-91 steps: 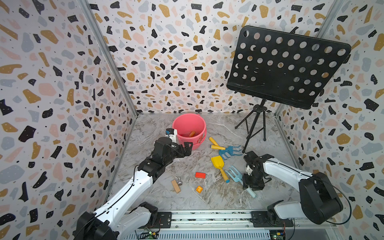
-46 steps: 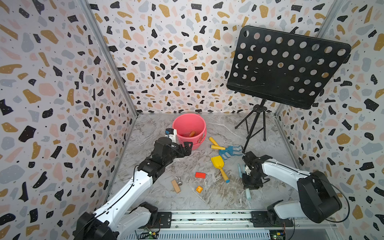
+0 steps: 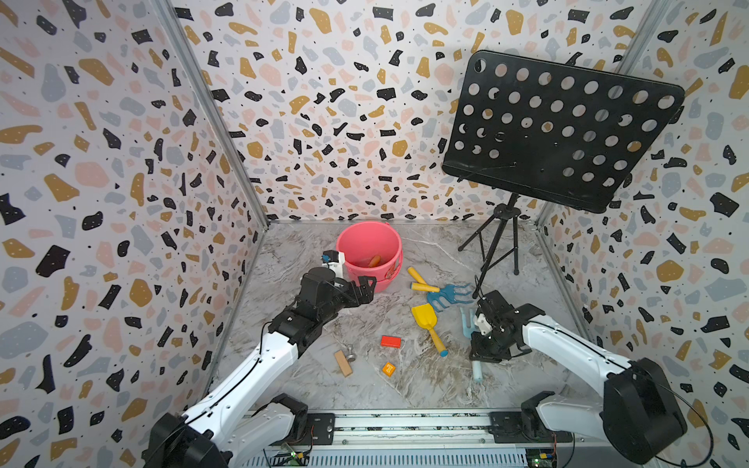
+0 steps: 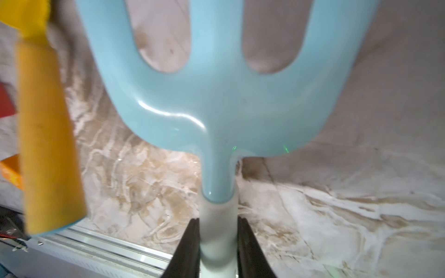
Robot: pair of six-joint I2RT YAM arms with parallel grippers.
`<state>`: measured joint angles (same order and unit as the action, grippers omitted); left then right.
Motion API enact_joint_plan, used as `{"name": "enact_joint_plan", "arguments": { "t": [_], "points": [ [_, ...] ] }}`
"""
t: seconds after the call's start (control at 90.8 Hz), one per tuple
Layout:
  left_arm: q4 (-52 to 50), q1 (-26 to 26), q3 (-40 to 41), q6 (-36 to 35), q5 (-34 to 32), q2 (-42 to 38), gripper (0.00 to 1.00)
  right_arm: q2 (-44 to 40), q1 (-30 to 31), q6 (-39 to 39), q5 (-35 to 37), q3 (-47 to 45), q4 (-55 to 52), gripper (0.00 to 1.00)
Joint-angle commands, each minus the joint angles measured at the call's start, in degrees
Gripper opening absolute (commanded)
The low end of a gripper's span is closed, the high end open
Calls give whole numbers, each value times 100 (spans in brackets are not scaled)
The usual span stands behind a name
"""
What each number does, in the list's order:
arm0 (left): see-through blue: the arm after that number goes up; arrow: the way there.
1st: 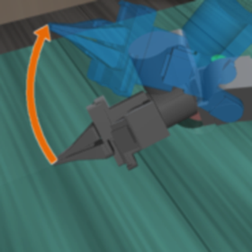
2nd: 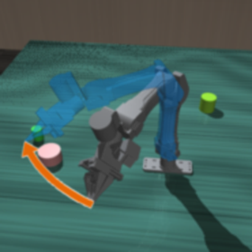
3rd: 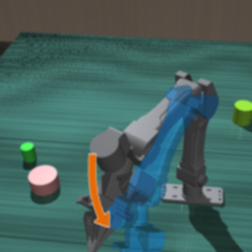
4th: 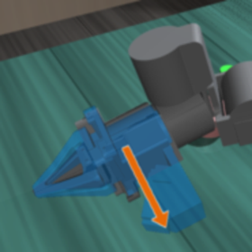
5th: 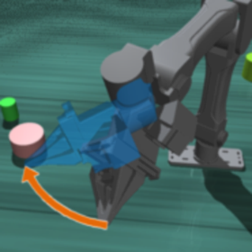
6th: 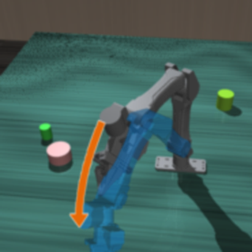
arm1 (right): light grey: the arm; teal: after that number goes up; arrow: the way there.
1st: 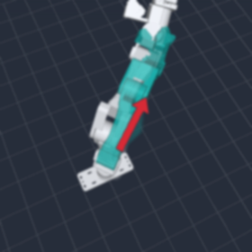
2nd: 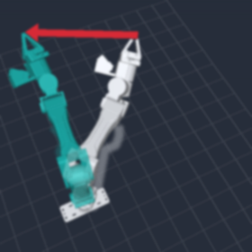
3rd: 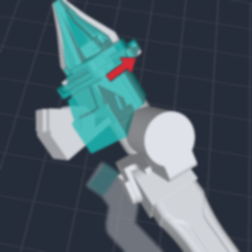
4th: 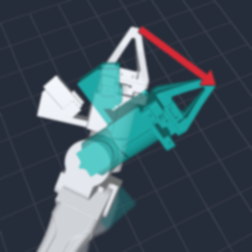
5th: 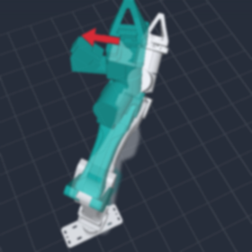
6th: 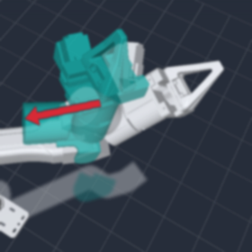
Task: Organize the gardening tools
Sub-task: Pick up the gardening tool from the center of the board.
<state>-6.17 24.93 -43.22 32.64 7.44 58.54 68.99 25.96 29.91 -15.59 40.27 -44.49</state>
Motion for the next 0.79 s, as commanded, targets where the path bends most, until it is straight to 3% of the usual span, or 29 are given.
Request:
{"name": "enact_joint_plan", "arguments": {
  "t": [0.0, 0.363, 0.782],
  "points": [
    [-18, 38, -281, 84, 232, 33, 99, -473, 29, -136, -223, 289, 214, 0],
    [-192, 317, -843, 217, 1099, 274, 100, -630, 472, -438, -271, 1091, 1307, 0],
    [-143, 1016, -1407, -104, 1276, 772, 100, 203, 1435, -1089, 127, 2061, 1754, 0]
  ]
}}
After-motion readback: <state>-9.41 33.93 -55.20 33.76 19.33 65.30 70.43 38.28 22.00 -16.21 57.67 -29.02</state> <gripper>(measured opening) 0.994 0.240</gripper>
